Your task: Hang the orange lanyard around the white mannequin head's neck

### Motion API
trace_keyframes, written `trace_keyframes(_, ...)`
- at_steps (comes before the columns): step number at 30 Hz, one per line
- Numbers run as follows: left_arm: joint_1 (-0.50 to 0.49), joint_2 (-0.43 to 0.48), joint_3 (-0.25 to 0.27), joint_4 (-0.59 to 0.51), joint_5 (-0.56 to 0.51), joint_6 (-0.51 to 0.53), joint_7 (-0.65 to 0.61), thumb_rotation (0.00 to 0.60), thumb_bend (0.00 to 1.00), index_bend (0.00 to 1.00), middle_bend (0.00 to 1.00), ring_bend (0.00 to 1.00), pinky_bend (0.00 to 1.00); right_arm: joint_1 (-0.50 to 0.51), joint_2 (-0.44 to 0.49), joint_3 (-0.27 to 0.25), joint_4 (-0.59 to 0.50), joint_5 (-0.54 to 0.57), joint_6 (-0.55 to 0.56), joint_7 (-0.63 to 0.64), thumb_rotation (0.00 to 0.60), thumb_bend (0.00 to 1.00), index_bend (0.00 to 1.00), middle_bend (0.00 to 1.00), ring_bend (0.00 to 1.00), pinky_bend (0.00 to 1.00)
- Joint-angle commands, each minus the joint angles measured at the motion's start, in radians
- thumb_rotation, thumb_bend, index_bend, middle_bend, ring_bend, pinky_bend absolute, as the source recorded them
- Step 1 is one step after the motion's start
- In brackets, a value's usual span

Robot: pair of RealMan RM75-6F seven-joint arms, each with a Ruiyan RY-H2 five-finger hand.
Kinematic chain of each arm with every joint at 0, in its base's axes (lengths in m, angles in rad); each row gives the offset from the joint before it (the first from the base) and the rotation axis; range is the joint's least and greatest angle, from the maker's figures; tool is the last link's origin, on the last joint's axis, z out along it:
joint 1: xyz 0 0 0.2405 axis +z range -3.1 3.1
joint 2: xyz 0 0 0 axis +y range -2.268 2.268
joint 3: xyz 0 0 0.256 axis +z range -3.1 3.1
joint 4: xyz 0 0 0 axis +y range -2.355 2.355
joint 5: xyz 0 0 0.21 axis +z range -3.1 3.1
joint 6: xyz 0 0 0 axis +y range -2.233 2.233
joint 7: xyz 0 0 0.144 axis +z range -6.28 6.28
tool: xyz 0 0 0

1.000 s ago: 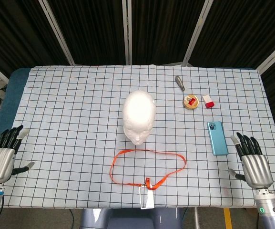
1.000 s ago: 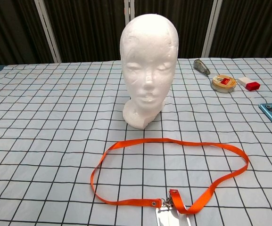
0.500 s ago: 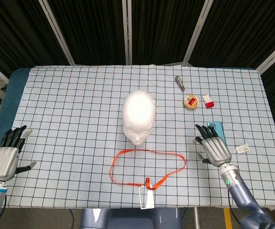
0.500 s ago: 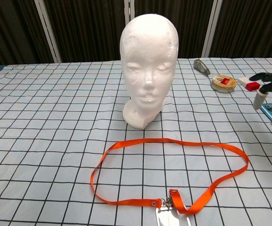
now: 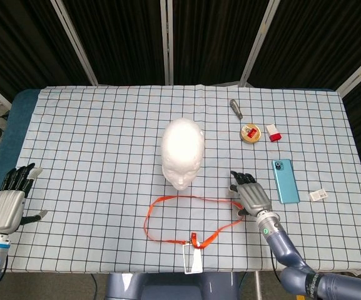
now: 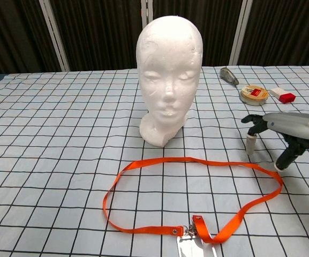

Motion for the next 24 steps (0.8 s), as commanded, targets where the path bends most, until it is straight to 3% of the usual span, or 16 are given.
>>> trace_keyframes(1, 0.0, 0.0, -0.001, -0.001, 0.0, 0.0, 0.0, 0.6, 0.0, 0.0, 0.0, 0.0, 0.0, 0.017, -0.03, -0.011, 0.023, 0.02, 0.012, -0.036, 0.6, 0.27, 0.48, 0.0, 0.0, 0.0)
trace_keyframes(24, 0.002, 0.002, -0.001, -0.002, 0.005, 0.006, -0.006, 0.6, 0.0, 0.0, 0.0, 0.0, 0.0, 0.036, -0.076, -0.049, 0.065, 0.035, 0.046, -0.077, 0.6, 0.28, 0.57, 0.0, 0.0, 0.0)
